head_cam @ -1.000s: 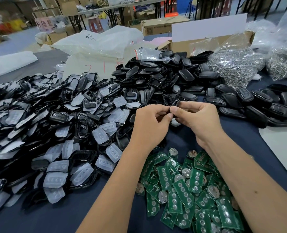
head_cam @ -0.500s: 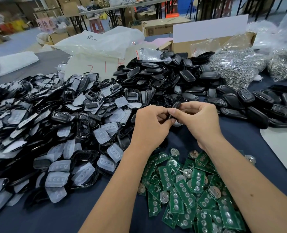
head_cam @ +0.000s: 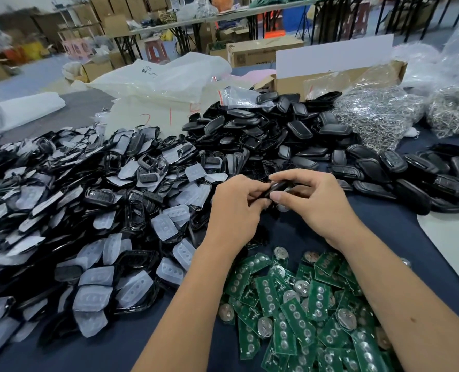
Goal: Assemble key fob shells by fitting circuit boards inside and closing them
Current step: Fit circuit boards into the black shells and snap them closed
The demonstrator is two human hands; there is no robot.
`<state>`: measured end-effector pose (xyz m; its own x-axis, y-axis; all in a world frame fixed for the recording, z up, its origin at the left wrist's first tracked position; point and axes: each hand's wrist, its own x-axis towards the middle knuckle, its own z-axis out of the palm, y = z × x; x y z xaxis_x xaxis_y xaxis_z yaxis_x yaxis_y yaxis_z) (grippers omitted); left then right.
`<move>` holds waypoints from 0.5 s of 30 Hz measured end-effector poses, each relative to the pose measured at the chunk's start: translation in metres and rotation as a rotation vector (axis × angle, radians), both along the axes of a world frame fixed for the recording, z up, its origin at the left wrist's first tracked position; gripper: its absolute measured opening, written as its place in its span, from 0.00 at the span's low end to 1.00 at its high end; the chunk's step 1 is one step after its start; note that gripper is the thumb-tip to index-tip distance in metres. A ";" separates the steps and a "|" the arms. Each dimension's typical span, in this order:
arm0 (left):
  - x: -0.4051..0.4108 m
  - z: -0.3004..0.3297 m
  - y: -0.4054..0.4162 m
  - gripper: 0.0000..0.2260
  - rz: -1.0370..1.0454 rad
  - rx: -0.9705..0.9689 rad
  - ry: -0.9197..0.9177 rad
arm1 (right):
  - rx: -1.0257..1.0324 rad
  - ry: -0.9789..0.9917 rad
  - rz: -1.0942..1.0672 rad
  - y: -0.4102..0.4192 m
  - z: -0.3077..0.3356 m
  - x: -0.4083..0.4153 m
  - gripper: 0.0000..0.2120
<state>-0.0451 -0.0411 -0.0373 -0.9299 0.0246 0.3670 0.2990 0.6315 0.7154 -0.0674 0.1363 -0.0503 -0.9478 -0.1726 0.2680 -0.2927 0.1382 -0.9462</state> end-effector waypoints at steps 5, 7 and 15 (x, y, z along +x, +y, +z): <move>0.000 0.000 0.000 0.13 -0.015 0.038 -0.023 | -0.023 -0.012 -0.003 -0.001 0.001 0.001 0.12; 0.000 0.001 0.000 0.13 -0.025 0.035 -0.030 | -0.009 -0.004 -0.007 -0.001 0.002 0.001 0.12; 0.000 0.003 -0.002 0.12 -0.044 0.030 -0.038 | 0.031 0.041 -0.037 -0.004 0.008 0.005 0.13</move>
